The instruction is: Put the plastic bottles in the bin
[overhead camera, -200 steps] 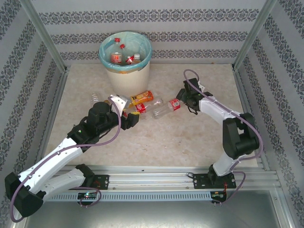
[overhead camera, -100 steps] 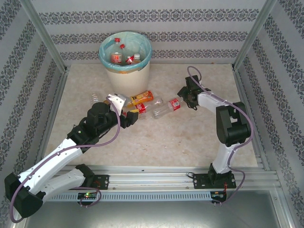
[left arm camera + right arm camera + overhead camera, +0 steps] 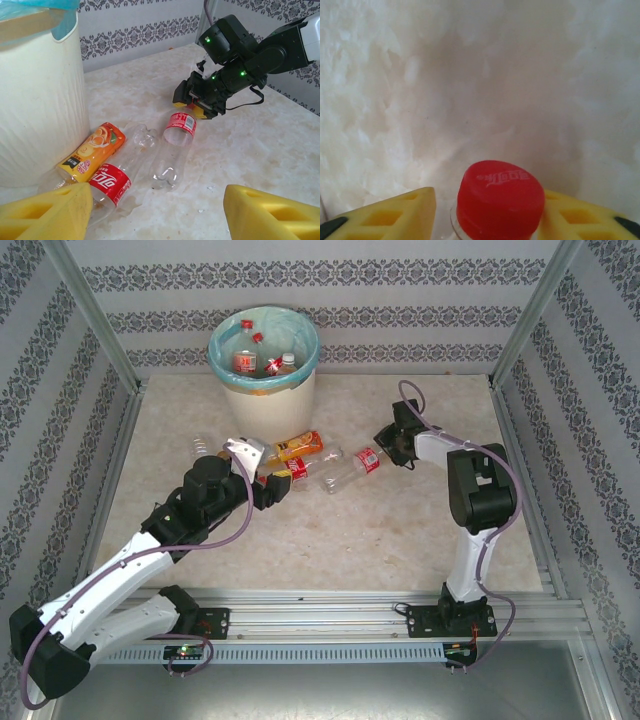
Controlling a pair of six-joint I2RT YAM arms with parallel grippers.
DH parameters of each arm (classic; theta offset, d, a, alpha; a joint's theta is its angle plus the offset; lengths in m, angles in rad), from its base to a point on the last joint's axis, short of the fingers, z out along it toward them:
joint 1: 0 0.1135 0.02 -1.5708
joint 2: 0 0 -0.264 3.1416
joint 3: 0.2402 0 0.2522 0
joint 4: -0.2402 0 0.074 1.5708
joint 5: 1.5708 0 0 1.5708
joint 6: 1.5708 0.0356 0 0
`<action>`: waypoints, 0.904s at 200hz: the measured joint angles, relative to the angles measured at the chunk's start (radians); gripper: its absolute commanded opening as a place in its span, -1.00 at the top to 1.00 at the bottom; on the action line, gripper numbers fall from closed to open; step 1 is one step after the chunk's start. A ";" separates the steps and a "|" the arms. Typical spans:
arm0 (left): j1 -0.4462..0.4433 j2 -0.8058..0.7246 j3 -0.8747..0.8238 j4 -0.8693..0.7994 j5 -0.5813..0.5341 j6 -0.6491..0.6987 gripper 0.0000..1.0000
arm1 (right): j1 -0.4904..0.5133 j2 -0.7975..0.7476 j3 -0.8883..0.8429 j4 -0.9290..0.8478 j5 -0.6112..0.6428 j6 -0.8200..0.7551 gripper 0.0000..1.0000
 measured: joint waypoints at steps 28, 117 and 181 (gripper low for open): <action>0.000 0.000 0.000 0.000 -0.005 0.000 -0.42 | -0.008 -0.004 -0.015 0.029 -0.003 -0.003 0.37; 0.000 0.098 0.022 0.003 -0.015 -0.105 -0.57 | -0.020 -0.105 -0.070 0.035 -0.015 -0.120 0.58; 0.000 0.252 0.194 -0.051 0.074 -0.193 -0.62 | -0.025 -0.256 -0.163 0.035 -0.045 -0.228 0.72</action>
